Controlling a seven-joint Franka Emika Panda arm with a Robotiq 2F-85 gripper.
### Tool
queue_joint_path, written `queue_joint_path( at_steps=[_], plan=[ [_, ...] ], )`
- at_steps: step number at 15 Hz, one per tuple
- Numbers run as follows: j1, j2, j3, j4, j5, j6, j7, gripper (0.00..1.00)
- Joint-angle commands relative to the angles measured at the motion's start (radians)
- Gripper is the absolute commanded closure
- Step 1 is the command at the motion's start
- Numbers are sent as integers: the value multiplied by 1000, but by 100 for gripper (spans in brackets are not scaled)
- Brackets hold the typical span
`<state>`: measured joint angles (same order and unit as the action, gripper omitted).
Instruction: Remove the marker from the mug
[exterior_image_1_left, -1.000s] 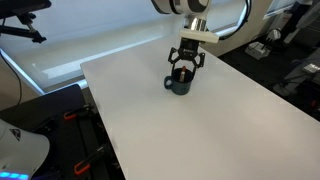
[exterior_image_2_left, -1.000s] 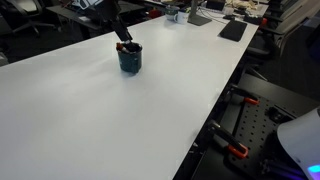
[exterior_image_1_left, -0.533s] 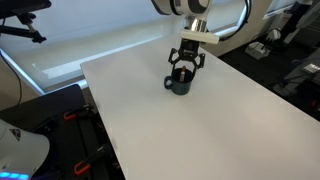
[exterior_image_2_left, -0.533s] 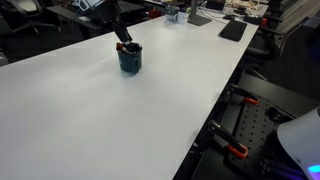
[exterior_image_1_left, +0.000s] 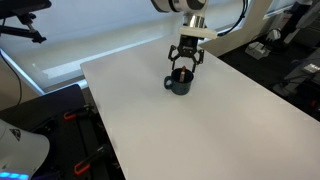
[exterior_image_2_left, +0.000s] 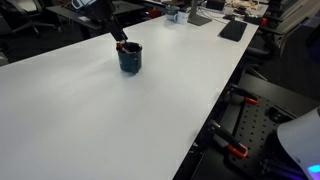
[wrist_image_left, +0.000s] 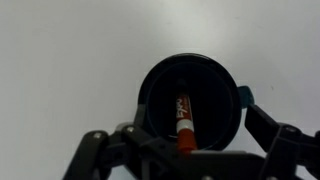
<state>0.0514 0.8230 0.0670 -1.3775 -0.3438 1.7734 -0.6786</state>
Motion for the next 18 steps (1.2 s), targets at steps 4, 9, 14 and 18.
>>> queue_joint_path(
  at_steps=[4, 9, 14, 18],
  plan=[
    [28, 26, 1, 46, -13, -37, 5, 0],
    [29, 33, -3, 54, -14, -38, 5, 0],
    [27, 28, -3, 37, -22, -7, 1, 49],
    [26, 28, -3, 33, -22, 2, -4, 80]
  ],
)
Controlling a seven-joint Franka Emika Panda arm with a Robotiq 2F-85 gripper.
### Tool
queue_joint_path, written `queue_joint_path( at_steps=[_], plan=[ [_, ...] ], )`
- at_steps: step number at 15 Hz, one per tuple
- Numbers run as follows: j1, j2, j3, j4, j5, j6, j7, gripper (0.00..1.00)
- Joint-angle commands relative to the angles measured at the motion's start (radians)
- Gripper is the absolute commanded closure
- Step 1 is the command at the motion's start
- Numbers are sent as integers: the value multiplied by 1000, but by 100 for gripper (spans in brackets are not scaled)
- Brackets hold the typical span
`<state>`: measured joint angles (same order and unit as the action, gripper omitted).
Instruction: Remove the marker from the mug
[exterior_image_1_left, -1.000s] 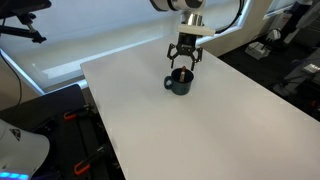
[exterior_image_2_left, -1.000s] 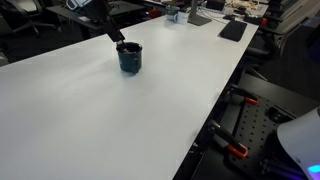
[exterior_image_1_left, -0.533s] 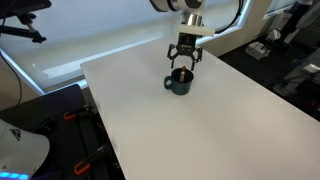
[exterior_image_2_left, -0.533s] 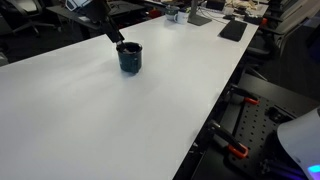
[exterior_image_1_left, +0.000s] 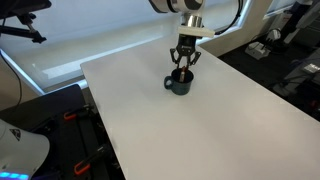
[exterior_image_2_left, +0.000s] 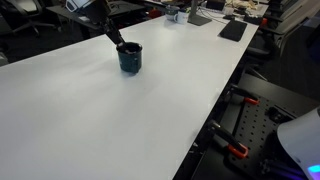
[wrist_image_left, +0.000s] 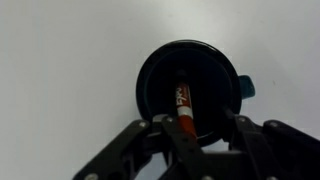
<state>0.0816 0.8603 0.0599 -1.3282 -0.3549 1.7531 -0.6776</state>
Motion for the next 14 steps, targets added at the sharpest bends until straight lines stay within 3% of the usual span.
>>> queue_joint_path(
  at_steps=[1, 3, 14],
  plan=[
    [-5, -9, 4, -17, -12, 25, -6, 88],
    [-6, -11, 5, -20, -12, 29, -11, 99],
    [1, -75, 6, -83, -23, 71, 10, 96]
  ],
)
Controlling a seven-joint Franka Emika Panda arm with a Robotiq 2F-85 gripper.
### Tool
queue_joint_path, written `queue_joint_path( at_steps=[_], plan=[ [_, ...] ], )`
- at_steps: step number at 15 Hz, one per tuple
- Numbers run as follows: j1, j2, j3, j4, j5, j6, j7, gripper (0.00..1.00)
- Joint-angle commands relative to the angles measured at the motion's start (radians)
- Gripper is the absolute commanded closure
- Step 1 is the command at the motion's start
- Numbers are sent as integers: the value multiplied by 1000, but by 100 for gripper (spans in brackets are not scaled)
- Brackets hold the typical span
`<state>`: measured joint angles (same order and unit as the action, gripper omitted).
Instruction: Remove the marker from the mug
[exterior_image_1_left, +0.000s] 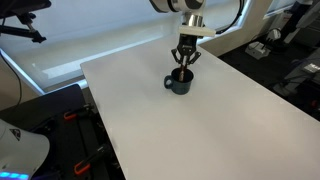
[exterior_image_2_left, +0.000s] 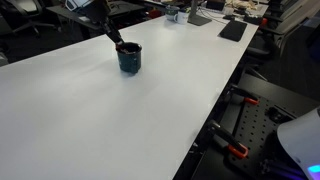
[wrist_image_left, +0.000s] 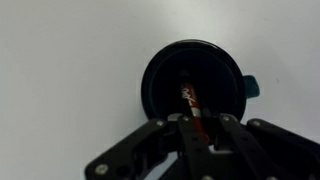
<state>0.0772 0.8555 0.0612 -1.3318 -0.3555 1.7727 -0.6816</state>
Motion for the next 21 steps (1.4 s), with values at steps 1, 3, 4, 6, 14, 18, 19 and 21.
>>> queue_joint_path(
  at_steps=[1, 3, 4, 6, 14, 18, 19, 21],
  plan=[
    [11, -92, 4, -102, -29, 68, 23, 96],
    [18, -130, 6, -138, -43, 96, 28, 96],
    [20, -151, 7, -157, -48, 112, 31, 96],
    [26, -188, 9, -192, -56, 134, 38, 96],
    [24, -208, 14, -195, -49, 126, 23, 81],
    [23, -201, 14, -194, -49, 126, 22, 63],
    [23, -201, 14, -194, -49, 126, 22, 63],
    [23, -201, 14, -194, -49, 126, 22, 63]
  ],
)
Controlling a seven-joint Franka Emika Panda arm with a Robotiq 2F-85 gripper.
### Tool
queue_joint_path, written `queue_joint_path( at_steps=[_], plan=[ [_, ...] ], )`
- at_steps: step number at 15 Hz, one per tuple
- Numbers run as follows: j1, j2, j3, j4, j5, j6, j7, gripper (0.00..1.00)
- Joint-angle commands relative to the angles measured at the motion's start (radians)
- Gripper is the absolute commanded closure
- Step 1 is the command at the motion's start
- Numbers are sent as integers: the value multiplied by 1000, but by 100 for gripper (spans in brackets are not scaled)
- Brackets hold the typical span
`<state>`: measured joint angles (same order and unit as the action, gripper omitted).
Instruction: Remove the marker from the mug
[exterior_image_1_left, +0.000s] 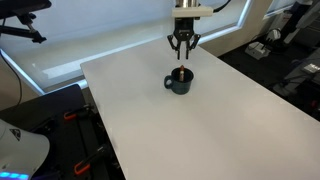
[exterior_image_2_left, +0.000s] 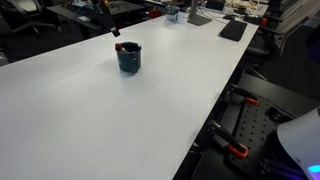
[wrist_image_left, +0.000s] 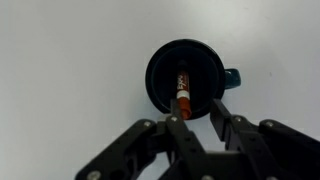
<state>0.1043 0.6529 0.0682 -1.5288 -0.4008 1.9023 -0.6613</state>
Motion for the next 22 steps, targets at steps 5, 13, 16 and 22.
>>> queue_joint_path(
  at_steps=[5, 13, 16, 22],
  plan=[
    [-5, 3, 7, 3, -3, -4, 2, 48],
    [-12, 28, 8, 25, 3, -15, -12, 0],
    [-16, 43, 9, 36, 6, -18, -21, 0],
    [-27, 78, 15, 63, 20, -27, -60, 0]
  ],
)
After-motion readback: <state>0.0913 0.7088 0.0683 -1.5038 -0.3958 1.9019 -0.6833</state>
